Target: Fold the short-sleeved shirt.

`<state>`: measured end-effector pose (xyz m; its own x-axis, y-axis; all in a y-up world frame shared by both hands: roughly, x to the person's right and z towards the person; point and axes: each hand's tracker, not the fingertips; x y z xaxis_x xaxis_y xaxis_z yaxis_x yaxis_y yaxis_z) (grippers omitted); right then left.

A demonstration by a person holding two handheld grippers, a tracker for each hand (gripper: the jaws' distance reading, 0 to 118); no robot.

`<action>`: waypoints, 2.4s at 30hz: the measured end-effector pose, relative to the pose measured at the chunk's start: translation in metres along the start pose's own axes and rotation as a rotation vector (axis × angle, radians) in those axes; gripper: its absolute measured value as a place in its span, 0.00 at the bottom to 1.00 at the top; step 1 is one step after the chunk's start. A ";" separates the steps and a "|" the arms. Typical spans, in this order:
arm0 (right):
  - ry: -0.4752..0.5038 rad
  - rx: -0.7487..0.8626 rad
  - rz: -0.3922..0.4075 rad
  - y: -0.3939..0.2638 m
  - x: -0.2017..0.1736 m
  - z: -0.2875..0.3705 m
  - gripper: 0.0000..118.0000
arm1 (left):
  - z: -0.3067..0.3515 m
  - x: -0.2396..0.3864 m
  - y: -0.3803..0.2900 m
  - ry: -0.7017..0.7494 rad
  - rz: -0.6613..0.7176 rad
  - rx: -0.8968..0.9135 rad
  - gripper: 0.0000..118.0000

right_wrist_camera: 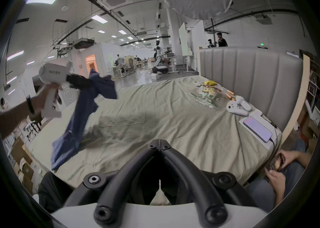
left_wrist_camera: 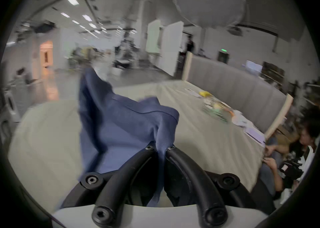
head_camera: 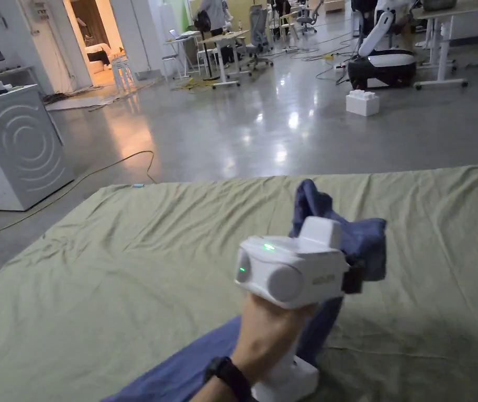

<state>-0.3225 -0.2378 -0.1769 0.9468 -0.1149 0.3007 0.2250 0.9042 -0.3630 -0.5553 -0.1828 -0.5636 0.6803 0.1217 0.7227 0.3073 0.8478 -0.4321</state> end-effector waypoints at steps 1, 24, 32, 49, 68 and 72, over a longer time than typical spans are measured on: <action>-0.013 0.000 -0.004 -0.002 0.004 0.004 0.00 | -0.024 0.033 -0.023 -0.074 0.003 -0.030 0.05; 0.026 0.076 0.063 0.018 -0.006 0.007 0.00 | 0.107 0.089 -0.119 -0.098 0.094 0.168 0.72; 0.114 0.170 0.067 0.053 -0.037 -0.007 0.00 | 0.255 0.044 -0.136 0.463 0.071 0.379 0.37; 0.140 0.208 0.109 0.053 -0.054 0.006 0.00 | 0.300 0.052 -0.147 0.527 0.067 0.385 0.00; -0.012 0.001 0.052 0.018 -0.003 -0.027 0.00 | -0.038 -0.156 -0.125 0.257 0.267 -0.316 0.79; -0.044 -0.034 0.021 0.012 0.008 -0.033 0.00 | -0.074 -0.176 -0.141 0.311 0.329 -0.404 0.63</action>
<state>-0.3048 -0.2412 -0.2085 0.9406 -0.0769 0.3308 0.2134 0.8916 -0.3995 -0.6697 -0.3620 -0.6699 0.9264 0.1362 0.3509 0.2343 0.5209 -0.8208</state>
